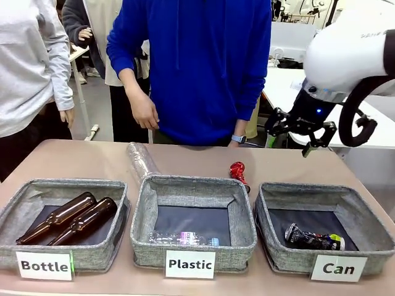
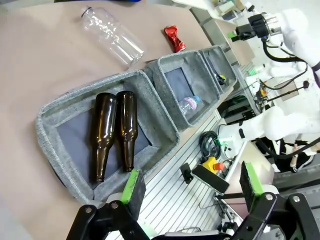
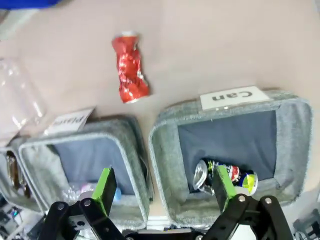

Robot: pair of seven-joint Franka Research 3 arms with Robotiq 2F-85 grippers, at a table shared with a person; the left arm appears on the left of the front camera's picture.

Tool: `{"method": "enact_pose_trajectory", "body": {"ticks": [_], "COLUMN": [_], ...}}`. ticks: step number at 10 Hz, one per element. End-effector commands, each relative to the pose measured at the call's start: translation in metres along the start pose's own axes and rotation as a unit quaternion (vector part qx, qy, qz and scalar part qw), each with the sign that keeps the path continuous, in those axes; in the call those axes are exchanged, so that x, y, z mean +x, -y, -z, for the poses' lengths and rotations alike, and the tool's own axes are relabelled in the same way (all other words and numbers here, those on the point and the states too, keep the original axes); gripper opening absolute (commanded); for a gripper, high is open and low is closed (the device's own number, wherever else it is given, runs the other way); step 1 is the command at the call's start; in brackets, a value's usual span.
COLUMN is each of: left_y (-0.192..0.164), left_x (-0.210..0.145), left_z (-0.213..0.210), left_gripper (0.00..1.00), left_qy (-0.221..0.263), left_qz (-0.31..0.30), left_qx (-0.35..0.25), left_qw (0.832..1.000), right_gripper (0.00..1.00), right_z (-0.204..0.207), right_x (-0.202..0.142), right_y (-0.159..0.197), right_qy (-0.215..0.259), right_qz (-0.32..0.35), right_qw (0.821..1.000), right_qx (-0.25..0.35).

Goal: Sort the can waste into the basket.
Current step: Pick up the can waste from the table and place it in the right Fabric basket.

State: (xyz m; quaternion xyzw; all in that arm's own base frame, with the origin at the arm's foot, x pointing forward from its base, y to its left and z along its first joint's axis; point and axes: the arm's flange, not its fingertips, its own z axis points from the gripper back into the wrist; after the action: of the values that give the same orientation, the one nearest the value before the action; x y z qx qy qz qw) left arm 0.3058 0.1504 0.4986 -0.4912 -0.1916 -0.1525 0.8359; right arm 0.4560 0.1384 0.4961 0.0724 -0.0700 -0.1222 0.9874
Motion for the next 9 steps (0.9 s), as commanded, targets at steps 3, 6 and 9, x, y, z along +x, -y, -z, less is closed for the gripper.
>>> {"method": "enact_pose_trajectory", "body": {"ticks": [3,6,9], "left_y": [0.000,0.000,0.000], "left_x": [-0.002,-0.002,-0.002], "left_z": [0.001,0.001,0.001], "left_gripper": [0.98,0.98,0.98], "left_qy": [0.000,0.000,0.000], "left_qz": [0.006,0.006,0.006], "left_qx": [0.001,0.001,0.001], "left_qw": [1.000,1.000,1.000], "right_gripper": [1.00,1.00,1.00], "right_z": [0.056,0.104,0.144], "right_x": [0.070,0.096,0.100], "right_y": [-0.058,-0.086,-0.089], "right_qy": [-0.015,-0.068,-0.092], "right_qz": [-0.047,-0.097,-0.091], "right_qw": [0.999,0.992,0.989], "right_qx": [-0.018,-0.041,-0.070]}}
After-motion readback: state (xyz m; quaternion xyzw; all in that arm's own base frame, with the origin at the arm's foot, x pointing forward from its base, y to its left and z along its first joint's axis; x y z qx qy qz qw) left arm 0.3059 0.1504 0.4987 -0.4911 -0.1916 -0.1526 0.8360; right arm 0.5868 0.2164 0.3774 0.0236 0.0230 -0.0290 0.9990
